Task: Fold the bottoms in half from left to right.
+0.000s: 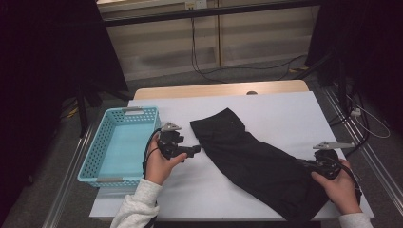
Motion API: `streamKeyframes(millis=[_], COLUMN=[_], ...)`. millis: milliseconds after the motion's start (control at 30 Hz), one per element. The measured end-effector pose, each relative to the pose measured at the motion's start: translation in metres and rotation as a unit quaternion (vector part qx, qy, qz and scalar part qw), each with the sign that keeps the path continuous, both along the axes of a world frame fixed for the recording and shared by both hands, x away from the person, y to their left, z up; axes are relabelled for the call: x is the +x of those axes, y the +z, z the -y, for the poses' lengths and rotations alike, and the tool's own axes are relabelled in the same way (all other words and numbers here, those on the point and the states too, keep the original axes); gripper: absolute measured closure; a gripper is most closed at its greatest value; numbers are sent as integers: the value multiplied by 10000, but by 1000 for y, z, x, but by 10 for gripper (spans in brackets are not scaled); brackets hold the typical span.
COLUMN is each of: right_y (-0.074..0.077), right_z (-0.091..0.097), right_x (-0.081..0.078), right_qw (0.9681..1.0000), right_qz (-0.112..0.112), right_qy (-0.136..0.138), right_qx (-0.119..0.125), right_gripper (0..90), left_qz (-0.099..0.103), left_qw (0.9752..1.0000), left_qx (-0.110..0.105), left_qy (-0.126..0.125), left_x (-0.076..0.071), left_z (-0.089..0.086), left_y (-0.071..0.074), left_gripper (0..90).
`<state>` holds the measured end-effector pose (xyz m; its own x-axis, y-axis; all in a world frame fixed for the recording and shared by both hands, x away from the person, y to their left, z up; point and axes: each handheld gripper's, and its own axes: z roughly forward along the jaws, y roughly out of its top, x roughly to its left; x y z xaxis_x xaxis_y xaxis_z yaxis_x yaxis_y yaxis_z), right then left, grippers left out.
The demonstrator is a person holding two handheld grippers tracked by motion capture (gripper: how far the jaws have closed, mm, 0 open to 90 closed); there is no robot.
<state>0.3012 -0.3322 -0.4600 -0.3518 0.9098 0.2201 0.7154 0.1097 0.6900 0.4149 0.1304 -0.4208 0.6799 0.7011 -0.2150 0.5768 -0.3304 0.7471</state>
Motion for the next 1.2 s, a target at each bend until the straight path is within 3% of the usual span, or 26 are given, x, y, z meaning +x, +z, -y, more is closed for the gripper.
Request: streamKeyframes(millis=[33, 167, 333, 633, 767, 833, 1033, 1167, 1200], right_y=[0, 0, 6, 19, 21, 21, 26, 30, 30], right_z=[2, 0, -11, -25, -29, -33, -42, -55, -65], right_x=[1, 4, 4, 1, 0, -1, -4, 0, 4], right_qw=[10000, 9996, 9986, 9976, 9974, 9967, 9962, 9956, 9947], right_qz=[25, 163, 317, 568, 609, 628, 720, 806, 842], right_qy=[-13, -34, 96, 145, 177, 207, 280, 320, 368], right_qx=[40, -206, -403, -359, -351, -461, -398, -342, -465], right_gripper=[879, 804, 599, 373, 335, 316, 306, 302, 301], left_qz=[-11, -22, -25, -33, -69, -49, -70, -63, -70], left_qw=[10000, 10000, 10000, 10000, 10000, 10000, 9999, 9999, 10000], left_qx=[7, 52, 32, 55, 49, 74, 109, 111, 70], left_qy=[-2, -9, 16, 0, -2, 12, -37, -35, -11], left_x=[0, 2, 3, 6, 8, 9, 10, 9, 9], left_z=[1, 2, 1, 2, 3, 3, 5, 5, 4], left_y=[-1, -3, -3, -4, -5, -6, -6, -5, -5], left_gripper=[147, 147, 147, 147, 148, 148, 148, 148, 148])
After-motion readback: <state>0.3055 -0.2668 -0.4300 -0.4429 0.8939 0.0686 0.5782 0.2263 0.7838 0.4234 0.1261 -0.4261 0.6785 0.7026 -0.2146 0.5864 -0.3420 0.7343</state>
